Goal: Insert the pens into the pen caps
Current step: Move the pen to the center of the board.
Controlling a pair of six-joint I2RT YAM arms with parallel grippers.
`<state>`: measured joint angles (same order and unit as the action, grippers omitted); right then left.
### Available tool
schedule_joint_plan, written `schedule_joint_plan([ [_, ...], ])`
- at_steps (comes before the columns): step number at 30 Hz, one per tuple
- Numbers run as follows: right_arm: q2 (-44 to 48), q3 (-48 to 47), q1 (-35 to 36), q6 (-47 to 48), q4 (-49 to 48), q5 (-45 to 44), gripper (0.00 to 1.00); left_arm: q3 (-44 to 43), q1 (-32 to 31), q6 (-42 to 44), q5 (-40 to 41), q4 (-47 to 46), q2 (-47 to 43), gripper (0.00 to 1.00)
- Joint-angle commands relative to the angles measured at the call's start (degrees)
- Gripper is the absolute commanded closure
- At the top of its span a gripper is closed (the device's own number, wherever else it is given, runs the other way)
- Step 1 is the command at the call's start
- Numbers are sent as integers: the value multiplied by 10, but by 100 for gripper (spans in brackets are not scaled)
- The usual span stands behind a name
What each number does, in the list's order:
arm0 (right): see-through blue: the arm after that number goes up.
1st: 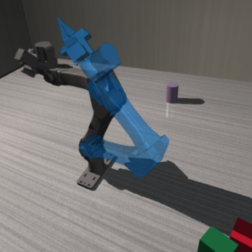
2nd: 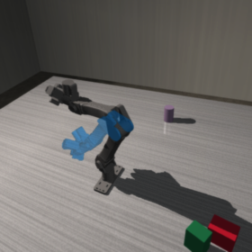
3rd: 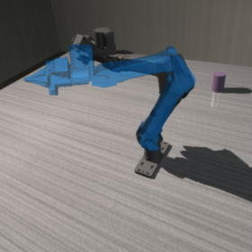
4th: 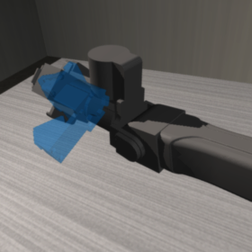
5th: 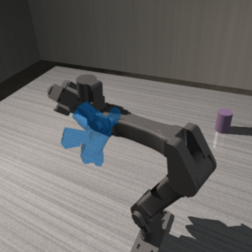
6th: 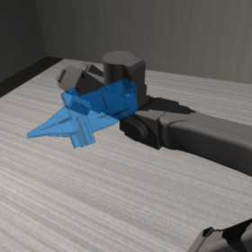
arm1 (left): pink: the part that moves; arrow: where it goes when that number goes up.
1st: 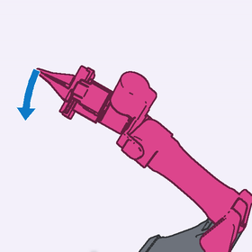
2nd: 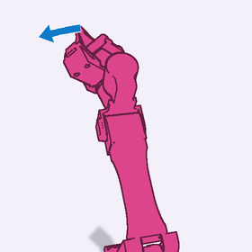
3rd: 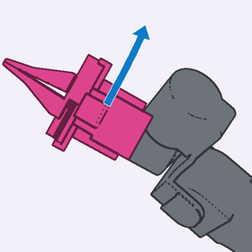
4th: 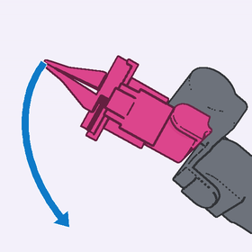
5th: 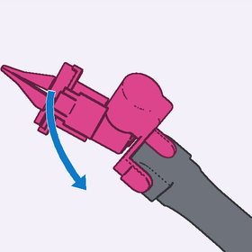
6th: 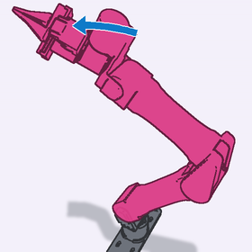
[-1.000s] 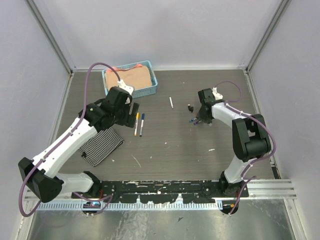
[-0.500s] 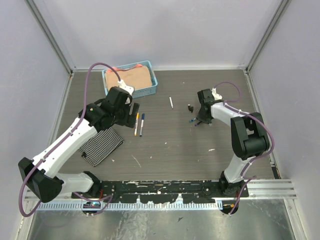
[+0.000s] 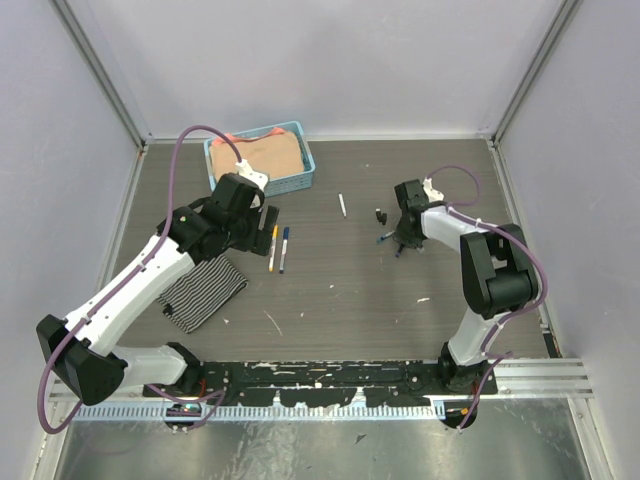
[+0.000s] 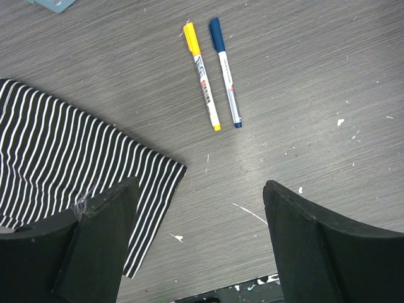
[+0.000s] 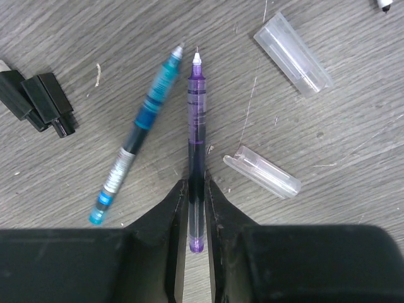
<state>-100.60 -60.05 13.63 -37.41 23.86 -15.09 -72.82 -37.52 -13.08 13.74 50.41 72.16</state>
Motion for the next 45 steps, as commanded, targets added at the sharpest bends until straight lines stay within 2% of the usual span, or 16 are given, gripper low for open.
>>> schedule_joint_plan([
  [1,37,20,-2,-11,-13,-4,80,6,2,8,-7,-9,-6,14],
  [12,118,103,25,-22,-15,22,83,10,2,-7,-18,-9,-19,13],
  [17,152,129,88,-30,5,17,83,9,2,-20,-21,-5,-20,13],
  [21,173,142,148,-40,30,3,83,15,2,-40,-30,-8,-22,8],
  [28,216,174,255,-106,41,7,81,39,1,-72,-41,-22,-22,8],
  [37,203,174,349,-163,57,-8,81,53,2,-89,-59,-29,-17,9],
  [41,193,179,363,-167,45,-5,78,66,1,-100,-61,-40,-21,8],
  [45,184,175,365,-158,32,5,68,77,2,-112,-53,-49,-25,5],
])
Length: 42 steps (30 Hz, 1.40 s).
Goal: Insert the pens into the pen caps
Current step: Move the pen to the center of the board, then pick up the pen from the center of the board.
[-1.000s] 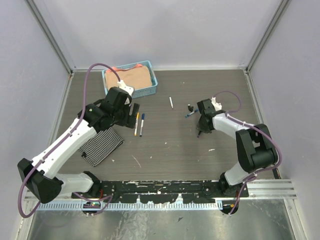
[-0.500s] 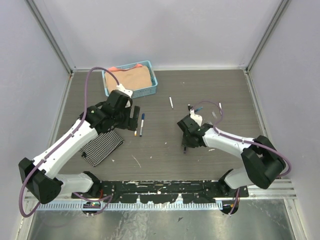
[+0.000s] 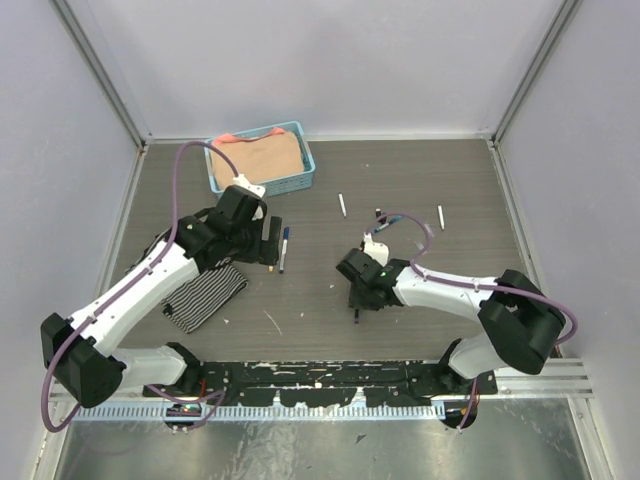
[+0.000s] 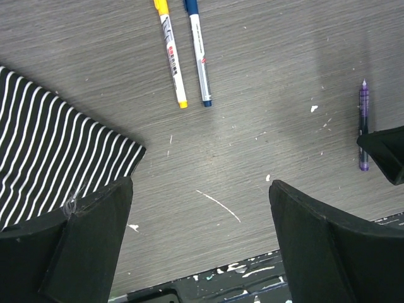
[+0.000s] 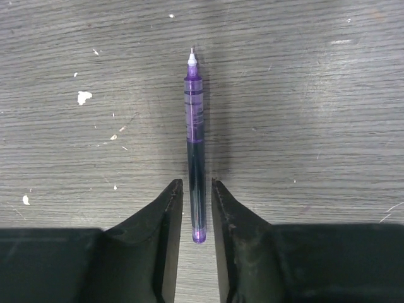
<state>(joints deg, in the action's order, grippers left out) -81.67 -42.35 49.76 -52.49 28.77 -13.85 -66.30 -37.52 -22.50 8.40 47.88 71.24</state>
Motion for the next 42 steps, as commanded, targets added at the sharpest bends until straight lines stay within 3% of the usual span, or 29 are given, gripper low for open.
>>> schedule_joint_plan([
  [1,-5,-3,3,-7,-19,-5,66,15,2,-19,1,-25,-16,3],
  [8,49,-6,0,5,-21,-14,63,35,2,-54,4,-47,-21,2],
  [12,105,6,-43,33,-18,-2,63,52,-18,-100,0,-69,-22,2],
  [20,243,52,-212,87,-20,81,59,42,-135,-174,79,-92,22,2],
  [27,383,26,-232,35,53,-12,59,-2,-234,-229,124,-121,140,1],
  [35,499,-4,-232,28,148,-61,58,-91,-300,-280,148,-127,292,12],
  [42,561,-35,-232,24,197,-89,58,-134,-314,-294,130,-135,364,30],
])
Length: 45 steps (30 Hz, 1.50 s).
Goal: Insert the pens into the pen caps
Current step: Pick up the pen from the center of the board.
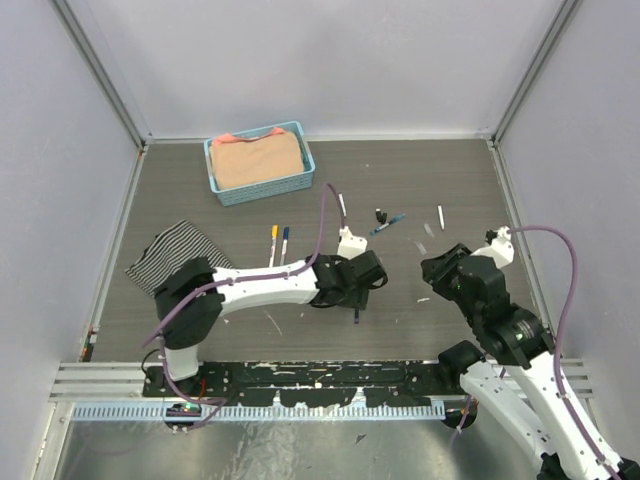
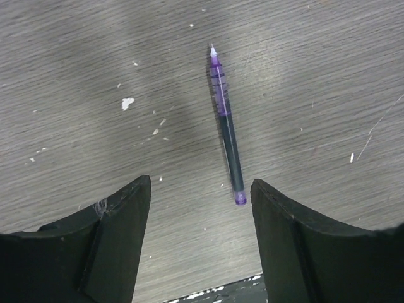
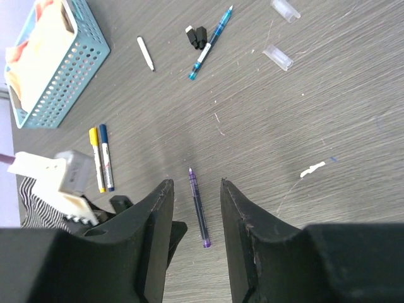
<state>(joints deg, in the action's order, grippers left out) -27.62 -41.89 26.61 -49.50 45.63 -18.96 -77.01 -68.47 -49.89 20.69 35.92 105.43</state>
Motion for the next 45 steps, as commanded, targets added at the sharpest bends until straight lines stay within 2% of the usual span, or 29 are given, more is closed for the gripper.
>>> schedule_joint_plan([
  [1,23,-49,-1,-5,35,-42,58,-29,-7,-21,6,-18,27,31],
  [7,26,-82,-1,5,58,-53,58,-35,-19,-28,4,-23,62,40],
  [18,29,-79,0,7,67,-51,56,-47,-22,-34,-9,-33,103,54],
  [25,28,-79,-1,12,68,-52,55,-39,-23,-38,-17,-36,114,69],
  [29,30,-80,-1,13,72,-55,55,-20,-24,-41,-22,-42,108,81],
  [35,32,-69,-1,22,62,-43,52,21,-23,-34,-6,-39,70,99],
  [45,22,-13,-1,26,-22,71,48,88,-23,42,29,-58,-69,100],
])
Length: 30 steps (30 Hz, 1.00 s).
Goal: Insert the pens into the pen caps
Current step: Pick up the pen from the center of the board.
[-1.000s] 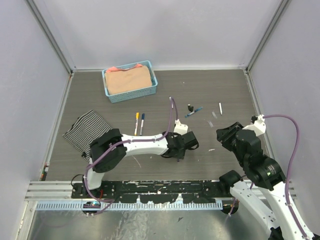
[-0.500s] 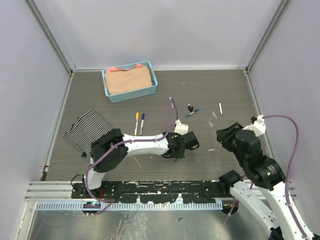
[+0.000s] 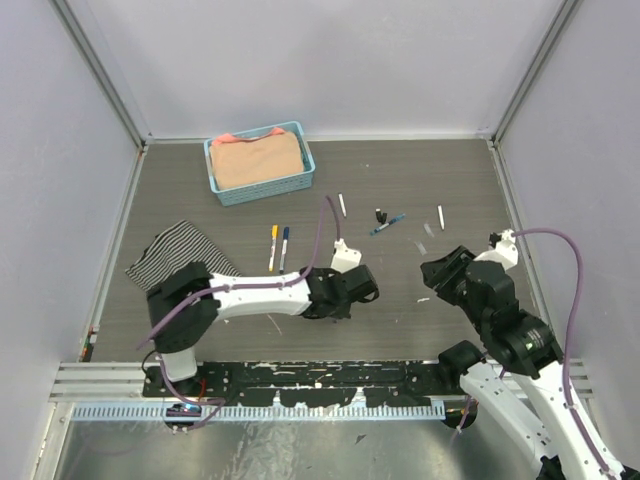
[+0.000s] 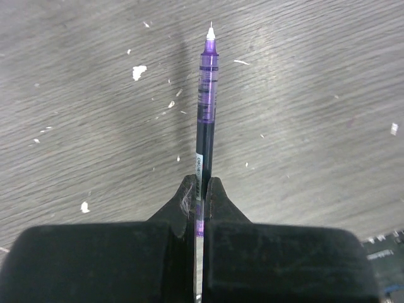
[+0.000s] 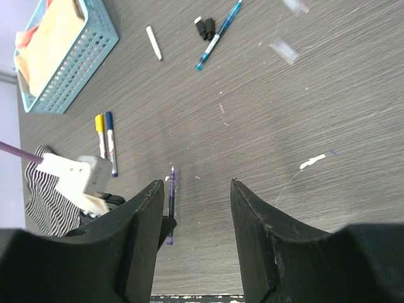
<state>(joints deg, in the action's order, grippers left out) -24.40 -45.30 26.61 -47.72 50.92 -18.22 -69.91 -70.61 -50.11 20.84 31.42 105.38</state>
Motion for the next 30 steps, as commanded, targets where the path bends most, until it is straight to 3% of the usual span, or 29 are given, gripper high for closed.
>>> schedule_joint_plan([
  [1,-11,29,-1,5,-91,83,48,24,-1,55,26,-21,-85,100],
  [14,-90,91,-1,-28,-352,282,43,96,-1,146,-8,-117,-263,100],
  [24,-131,111,7,-39,-388,332,43,88,-2,155,-26,-120,-283,100],
  [30,-142,117,41,-38,-402,313,43,86,-1,155,-28,-126,-280,100],
])
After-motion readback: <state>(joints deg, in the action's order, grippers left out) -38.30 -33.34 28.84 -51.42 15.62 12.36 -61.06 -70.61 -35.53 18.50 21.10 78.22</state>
